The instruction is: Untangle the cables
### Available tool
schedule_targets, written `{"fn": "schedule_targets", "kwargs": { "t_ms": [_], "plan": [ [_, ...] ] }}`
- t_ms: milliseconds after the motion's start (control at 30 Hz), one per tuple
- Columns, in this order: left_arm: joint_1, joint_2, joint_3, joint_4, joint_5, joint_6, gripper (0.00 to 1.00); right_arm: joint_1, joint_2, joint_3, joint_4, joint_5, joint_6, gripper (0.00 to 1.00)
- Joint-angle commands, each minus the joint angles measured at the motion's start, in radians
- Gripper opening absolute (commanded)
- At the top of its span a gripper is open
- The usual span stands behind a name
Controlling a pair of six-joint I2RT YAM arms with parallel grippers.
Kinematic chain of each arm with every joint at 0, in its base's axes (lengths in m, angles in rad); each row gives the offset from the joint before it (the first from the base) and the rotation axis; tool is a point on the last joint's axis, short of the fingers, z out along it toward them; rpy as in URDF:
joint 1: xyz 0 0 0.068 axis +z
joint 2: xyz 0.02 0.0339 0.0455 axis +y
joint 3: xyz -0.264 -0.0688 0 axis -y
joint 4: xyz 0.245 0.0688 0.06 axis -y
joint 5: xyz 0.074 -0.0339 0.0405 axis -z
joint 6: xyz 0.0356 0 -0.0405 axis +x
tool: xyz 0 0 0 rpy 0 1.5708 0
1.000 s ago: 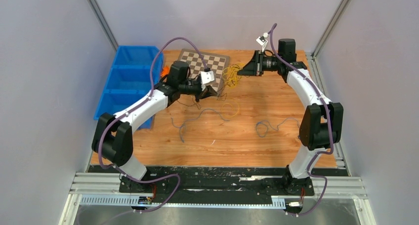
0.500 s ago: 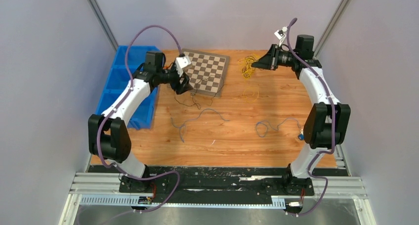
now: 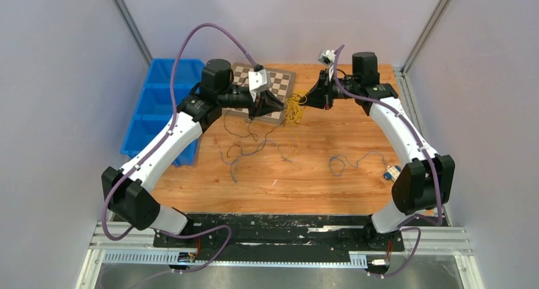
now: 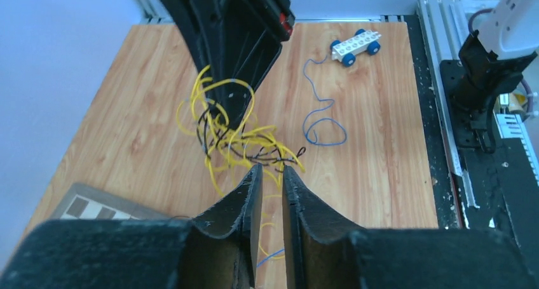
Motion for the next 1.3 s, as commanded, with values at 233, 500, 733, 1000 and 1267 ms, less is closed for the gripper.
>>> {"fn": "schedule_targets", "kwargs": {
  "t_ms": [233,500,733,1000,1267],
  "plan": [
    [-0.053,-0.133,-0.138,0.104,-0.044,0.119,0.22,0.136,-0.144,-0.056,-0.107,0.127,-0.308,0.00],
    [-0.053,-0.129,-0.165,0.100,-0.087,0.025,0.26,0.164,-0.150,-0.052,-0.129,0.159,-0.330,0.00],
    [-0.053,-0.102,-0.147,0.100,-0.119,-0.008,0.31,0.182,-0.154,-0.049,-0.144,0.160,-0.338,0.00],
    [-0.053,-0.079,-0.136,0.090,-0.111,-0.016,0.33,0.191,-0.152,-0.045,-0.148,0.162,-0.338,0.00],
    [-0.053,-0.069,-0.138,0.083,-0.120,-0.015,0.19,0.194,-0.151,-0.046,-0.152,0.161,-0.334,0.00]
  ]
}}
